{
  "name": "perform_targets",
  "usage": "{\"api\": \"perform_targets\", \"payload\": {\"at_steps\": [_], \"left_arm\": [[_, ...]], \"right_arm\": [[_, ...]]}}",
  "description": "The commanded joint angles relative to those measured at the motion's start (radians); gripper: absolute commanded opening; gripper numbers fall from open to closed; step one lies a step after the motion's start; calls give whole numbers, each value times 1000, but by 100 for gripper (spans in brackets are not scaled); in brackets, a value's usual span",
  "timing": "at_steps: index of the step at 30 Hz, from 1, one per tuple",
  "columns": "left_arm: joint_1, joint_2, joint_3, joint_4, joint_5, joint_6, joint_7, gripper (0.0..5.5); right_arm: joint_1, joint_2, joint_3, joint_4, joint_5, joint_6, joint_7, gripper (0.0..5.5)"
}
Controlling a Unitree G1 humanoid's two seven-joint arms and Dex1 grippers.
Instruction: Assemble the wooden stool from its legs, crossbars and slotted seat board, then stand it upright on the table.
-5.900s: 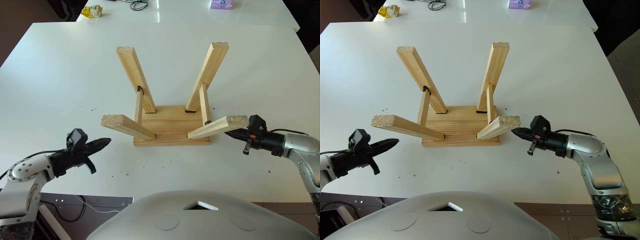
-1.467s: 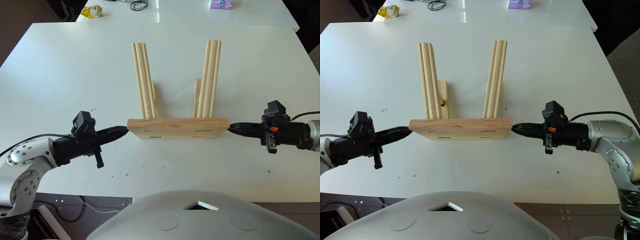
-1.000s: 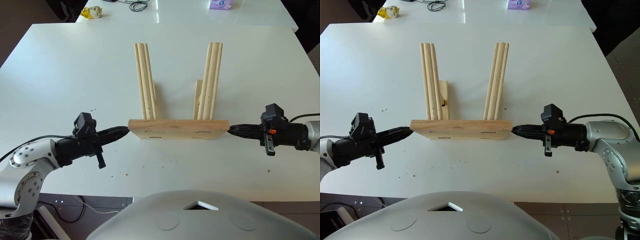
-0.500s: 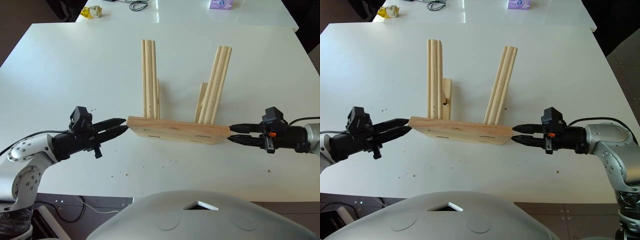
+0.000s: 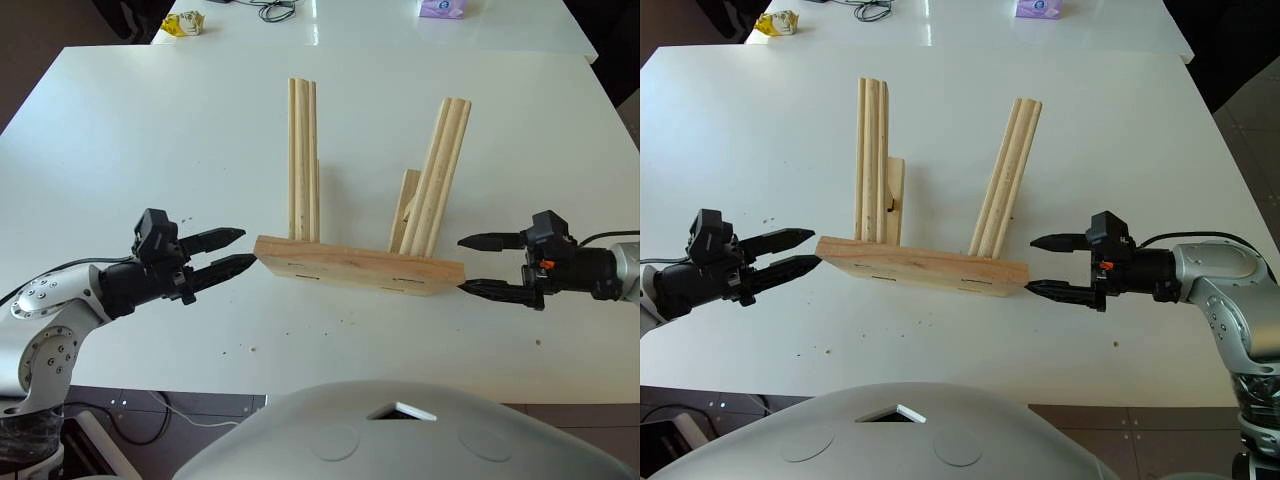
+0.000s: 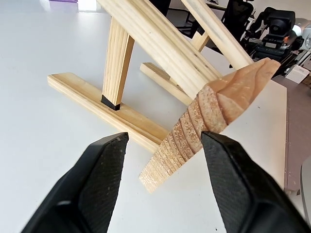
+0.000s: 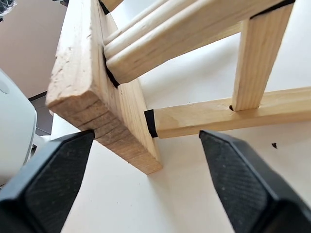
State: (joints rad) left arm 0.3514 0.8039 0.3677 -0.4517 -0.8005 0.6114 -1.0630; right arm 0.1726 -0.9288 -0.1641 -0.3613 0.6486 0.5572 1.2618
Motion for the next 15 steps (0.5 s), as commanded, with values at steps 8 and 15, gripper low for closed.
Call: {"api": "perform_targets", "payload": {"at_steps": [8,15], "left_arm": [[36,13,-30,13,32,-47,-64,280],[-35,85,38,68,-34,17,-114,342]], "right_arm": [[-93,-30,61,57,-60,-42,53,538],[-2,-67,39,60,-102,-100,96,540]]}}
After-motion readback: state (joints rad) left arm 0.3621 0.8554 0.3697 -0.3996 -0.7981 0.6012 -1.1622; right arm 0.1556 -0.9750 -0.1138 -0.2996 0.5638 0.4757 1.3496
